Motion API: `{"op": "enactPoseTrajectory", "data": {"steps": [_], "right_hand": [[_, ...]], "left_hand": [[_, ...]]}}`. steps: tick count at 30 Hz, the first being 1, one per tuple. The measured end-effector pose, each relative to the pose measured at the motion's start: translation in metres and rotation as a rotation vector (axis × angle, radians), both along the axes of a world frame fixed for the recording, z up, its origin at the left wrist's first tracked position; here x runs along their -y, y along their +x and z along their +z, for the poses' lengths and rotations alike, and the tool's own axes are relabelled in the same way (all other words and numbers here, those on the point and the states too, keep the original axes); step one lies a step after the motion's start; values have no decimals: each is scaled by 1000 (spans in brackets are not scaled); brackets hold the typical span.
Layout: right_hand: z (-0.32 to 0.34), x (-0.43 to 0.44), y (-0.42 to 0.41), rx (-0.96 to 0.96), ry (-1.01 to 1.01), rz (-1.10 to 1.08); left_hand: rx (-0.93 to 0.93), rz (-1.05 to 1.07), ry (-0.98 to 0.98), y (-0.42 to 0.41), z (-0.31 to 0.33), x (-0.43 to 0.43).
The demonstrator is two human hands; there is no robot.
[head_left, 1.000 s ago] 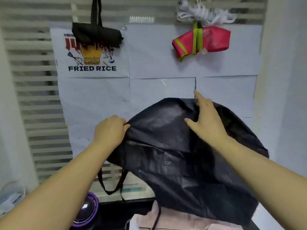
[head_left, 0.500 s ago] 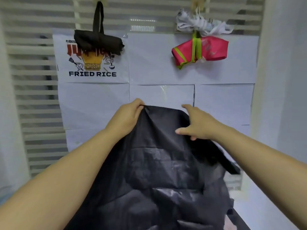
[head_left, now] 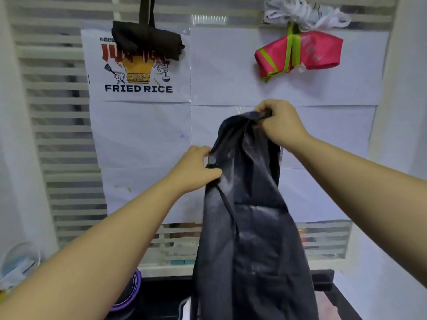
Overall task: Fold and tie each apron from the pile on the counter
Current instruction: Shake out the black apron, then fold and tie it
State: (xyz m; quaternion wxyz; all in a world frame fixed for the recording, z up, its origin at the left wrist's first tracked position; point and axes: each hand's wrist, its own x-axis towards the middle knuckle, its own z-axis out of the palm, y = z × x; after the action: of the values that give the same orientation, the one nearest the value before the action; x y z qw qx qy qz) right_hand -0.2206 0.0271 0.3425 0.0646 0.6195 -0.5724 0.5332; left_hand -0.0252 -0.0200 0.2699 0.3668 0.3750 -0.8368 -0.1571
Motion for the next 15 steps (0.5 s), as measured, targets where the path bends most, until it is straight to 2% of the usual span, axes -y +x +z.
{"op": "enactPoseTrajectory", "data": {"steps": [3,6,8,10,13,15], "right_hand": [[15,0,-1,-21,-90,-19],[17,-3,-8,-22,-152,-31],[14,-5,-15,-42,-145,-75],[8,-5,-26,-66,-89,-121],[-2,-4,-44,-196,60,-274],[-7,-4,-52,-265,175,-355]], "left_hand": [[9,-81,360,-4,-12,1],[6,8,333,-6,-22,15],[-109,161,251,1,-20,31],[-298,253,200,11,-8,43],[-555,154,276,21,19,40],[-536,-14,401,22,30,22]]}}
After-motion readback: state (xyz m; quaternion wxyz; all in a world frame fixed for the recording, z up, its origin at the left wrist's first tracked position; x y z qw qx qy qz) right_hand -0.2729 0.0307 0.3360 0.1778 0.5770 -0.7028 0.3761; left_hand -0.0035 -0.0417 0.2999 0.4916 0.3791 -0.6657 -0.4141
